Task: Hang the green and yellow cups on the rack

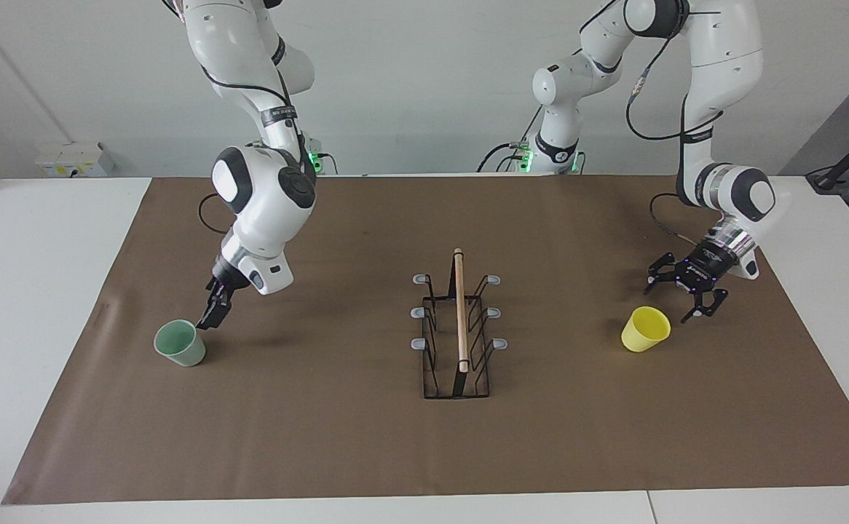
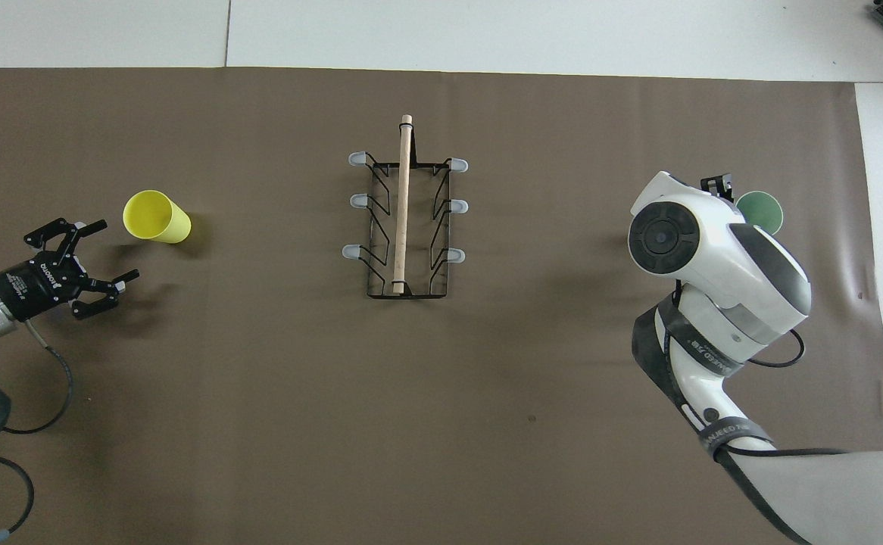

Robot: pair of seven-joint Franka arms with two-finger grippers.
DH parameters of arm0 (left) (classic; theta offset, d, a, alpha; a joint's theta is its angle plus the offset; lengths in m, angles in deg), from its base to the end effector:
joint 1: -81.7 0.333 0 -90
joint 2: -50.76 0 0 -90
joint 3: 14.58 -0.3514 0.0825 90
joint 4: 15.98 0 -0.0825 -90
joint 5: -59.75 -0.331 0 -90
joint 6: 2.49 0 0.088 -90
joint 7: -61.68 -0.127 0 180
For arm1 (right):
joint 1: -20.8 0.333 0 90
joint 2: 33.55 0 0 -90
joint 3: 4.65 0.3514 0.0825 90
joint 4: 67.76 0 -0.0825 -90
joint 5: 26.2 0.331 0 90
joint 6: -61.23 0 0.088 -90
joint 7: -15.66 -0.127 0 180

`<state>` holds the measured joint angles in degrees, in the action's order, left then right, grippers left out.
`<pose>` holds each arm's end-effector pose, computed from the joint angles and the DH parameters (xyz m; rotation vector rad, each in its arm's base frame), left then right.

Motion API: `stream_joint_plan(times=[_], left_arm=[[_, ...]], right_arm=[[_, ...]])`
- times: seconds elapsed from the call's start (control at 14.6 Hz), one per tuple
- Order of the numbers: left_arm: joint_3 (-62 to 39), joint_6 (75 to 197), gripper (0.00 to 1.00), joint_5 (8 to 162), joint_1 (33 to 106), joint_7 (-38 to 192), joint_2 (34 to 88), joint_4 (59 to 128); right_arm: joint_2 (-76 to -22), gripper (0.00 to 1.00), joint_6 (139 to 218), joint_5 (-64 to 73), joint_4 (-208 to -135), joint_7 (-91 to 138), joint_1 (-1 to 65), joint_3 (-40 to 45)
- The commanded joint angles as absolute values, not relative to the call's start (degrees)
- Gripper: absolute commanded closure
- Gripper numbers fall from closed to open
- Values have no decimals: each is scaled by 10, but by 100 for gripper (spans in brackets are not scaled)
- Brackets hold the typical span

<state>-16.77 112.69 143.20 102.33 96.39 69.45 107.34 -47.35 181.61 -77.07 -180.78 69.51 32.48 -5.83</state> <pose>0.5230 0.1356 0.3177 1.0655 1.7335 -0.5417 0.5656 0.0542 0.4057 1.6745 1.7935 -0.4755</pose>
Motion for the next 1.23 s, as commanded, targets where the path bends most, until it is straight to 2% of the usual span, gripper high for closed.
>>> stream_joint_plan(times=[0.0, 0.34, 0.48, 1.17], left_arm=[[-149, 1137, 0, 1482, 1032, 933, 697, 1086], [-136, 1140, 0, 1523, 1032, 903, 713, 1089], [-134, 1146, 0, 1534, 1032, 902, 718, 1088], [-105, 1172, 0, 1611, 1031, 887, 732, 1087]], right_arm=[[-510, 0, 1834, -808, -1811, 674, 323, -55], [-551, 0, 1873, -860, -1814, 658, 317, -55], [-553, 0, 1902, -895, -1835, 656, 312, -55], [-553, 0, 1936, -1016, -1857, 644, 261, -55]])
